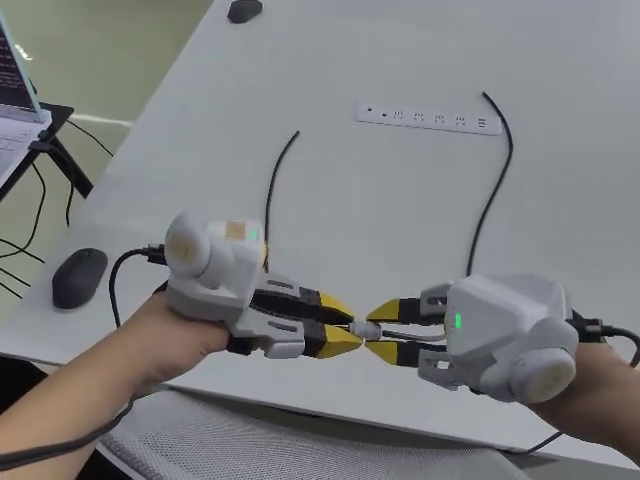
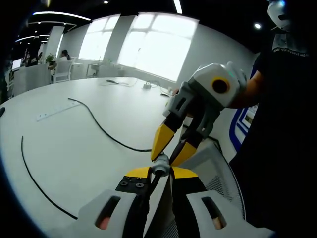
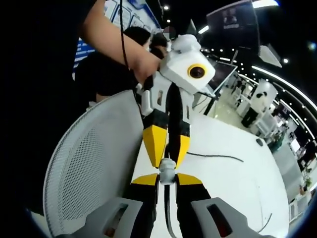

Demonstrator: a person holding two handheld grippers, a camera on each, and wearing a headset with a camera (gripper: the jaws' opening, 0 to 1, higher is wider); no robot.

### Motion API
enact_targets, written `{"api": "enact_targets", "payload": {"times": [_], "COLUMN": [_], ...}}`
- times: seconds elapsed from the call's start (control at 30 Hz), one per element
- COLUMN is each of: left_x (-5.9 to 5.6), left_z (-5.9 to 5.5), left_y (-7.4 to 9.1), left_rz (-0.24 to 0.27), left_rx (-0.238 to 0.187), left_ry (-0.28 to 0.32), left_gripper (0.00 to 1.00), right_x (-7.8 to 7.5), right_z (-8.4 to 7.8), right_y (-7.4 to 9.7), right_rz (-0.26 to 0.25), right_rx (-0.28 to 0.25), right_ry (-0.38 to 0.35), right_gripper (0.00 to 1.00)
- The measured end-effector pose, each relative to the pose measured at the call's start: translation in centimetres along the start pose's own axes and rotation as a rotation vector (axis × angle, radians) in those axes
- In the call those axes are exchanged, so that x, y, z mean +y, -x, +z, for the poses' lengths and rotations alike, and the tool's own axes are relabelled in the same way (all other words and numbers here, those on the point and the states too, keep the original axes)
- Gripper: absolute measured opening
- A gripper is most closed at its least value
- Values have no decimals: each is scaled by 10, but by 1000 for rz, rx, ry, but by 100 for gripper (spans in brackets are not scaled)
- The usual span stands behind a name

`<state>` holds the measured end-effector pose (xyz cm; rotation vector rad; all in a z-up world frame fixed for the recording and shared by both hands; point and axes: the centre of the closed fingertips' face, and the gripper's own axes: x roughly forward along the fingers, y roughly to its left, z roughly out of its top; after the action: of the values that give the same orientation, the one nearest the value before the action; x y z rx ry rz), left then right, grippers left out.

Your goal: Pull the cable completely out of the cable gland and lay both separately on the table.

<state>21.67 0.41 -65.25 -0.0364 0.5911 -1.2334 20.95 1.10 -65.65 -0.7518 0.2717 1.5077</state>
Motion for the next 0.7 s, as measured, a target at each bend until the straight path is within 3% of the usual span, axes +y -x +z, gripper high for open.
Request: {"api": "enact_targets", "payload": {"times": [0.13, 0.27, 0.37, 0.53, 0.57, 0.67, 0.7], "left_x": [0, 1, 1, 3, 4, 5, 4], "left_z": [-2, -2, -3, -6, -7, -7, -8], "left_y": [0, 0, 0, 2, 3, 3, 3], "left_rz": [2, 14, 12, 24, 31, 33, 31], "left_rx": [7, 2, 0, 2, 0, -8, -5], "left_ry": [-10, -14, -16, -31, -32, -25, -24], "left_gripper": [15, 15, 15, 15, 15, 15, 15], "right_x": [-1, -3, -2, 2, 3, 3, 5], "right_z": [4, -1, 0, -14, -17, -32, -29], "right_y": [1, 1, 3, 4, 3, 5, 4], "right_rz": [-11, -32, -48, -75, -76, -122, -120], "right_rx": [-25, -1, -25, 21, 26, 106, 94], "right_ry": [-67, -127, -189, -282, -271, -215, -222], "right_gripper": [9, 11, 13, 17, 18, 11, 11]}}
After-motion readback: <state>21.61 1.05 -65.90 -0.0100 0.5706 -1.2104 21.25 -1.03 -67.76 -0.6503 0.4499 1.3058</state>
